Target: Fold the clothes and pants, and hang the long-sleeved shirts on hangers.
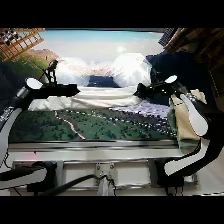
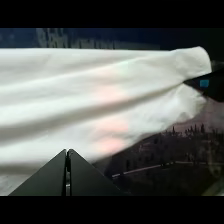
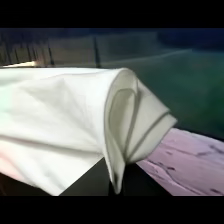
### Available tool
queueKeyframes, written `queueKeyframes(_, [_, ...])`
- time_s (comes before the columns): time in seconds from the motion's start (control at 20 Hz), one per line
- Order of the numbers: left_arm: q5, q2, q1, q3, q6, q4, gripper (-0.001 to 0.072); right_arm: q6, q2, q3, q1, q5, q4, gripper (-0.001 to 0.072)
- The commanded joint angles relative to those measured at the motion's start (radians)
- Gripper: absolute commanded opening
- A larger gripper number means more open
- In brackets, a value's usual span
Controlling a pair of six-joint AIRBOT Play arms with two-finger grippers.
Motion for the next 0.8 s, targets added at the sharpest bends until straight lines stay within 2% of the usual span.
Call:
queueKeyframes(0.0, [-0.112,-0.066,-0.019,0.066,-0.006,-0.006,0.0003,-0.019,0.036,0.003,-0.074,0.108,0.003,0.0017])
queueKeyframes(0.2, [-0.156,-0.188,-0.131,0.212,-0.086,0.005,0.0002,-0.036,0.103,0.003,-0.168,0.254,-0.01,0.0017])
queueKeyframes(0.3, [-0.215,-0.273,-0.203,0.3,-0.167,0.063,0.0002,-0.035,0.157,0.003,-0.204,0.27,-0.045,0.0017])
queueKeyframes(0.4, [-0.271,-0.356,-0.271,0.375,-0.203,0.07,0.0002,-0.035,0.209,0.005,-0.246,0.283,-0.05,0.0017])
queueKeyframes(0.65, [-0.257,-0.478,-0.412,0.495,-0.284,0.07,0.0001,-0.035,0.268,0.105,-0.359,0.385,-0.057,0.0016])
queueKeyframes(0.75, [-0.196,-0.515,-0.448,0.542,-0.332,0.069,0.0002,-0.034,0.283,0.136,-0.383,0.389,-0.056,0.0016])
